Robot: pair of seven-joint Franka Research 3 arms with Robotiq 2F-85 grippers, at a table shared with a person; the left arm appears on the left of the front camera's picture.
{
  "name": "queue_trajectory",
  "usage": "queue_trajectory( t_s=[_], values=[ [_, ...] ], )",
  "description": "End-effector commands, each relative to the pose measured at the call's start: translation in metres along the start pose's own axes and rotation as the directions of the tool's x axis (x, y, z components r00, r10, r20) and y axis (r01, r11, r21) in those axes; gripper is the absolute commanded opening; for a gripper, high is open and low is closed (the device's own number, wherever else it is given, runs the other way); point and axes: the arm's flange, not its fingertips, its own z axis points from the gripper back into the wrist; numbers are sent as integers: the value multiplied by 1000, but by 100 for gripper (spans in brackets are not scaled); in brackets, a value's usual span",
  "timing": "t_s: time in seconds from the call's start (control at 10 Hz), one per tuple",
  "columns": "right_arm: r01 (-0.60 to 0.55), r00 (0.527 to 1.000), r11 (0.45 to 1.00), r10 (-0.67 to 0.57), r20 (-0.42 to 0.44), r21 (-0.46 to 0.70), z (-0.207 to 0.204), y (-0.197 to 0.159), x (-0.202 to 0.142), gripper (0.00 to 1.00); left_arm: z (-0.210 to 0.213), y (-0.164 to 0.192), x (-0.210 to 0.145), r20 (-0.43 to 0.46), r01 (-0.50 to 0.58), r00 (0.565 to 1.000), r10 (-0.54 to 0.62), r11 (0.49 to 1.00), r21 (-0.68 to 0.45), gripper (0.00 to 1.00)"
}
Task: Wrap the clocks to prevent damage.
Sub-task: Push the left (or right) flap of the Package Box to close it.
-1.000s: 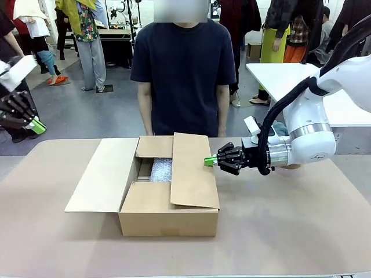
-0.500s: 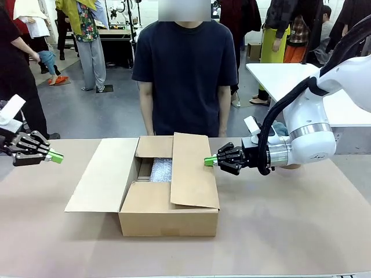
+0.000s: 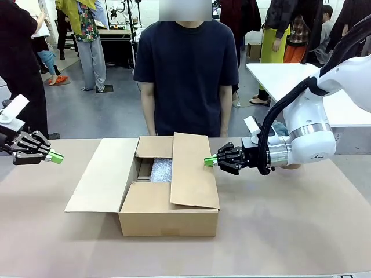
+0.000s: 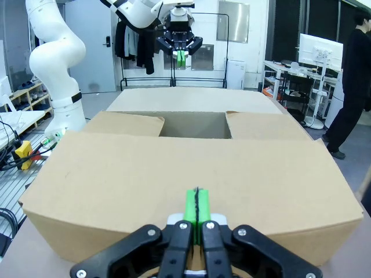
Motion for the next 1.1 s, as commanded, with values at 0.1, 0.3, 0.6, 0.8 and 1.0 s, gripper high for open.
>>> queue_trajectory(
  t_s=[0.1,0.3,0.6,0.8,1.0],
  values=[
    [12,1000,1000,-12,-1,-11,-1,1,-4,1,0,0,0,0,0,1000,0,1000,0,0],
    [12,1000,1000,-12,-1,-11,-1,1,-4,1,-11,35,-41,81,-85,993,87,996,-30,0],
    [12,1000,1000,-12,-1,-11,-1,1,-4,1,-38,61,-77,67,-76,995,79,996,-55,0],
    [12,1000,1000,-12,-1,-11,-1,1,-4,1,-60,69,-92,130,-69,988,86,989,-128,0],
    [12,1000,1000,-12,-1,-11,-1,1,-4,1,-80,76,-96,244,-60,962,119,969,-239,0]
  ],
)
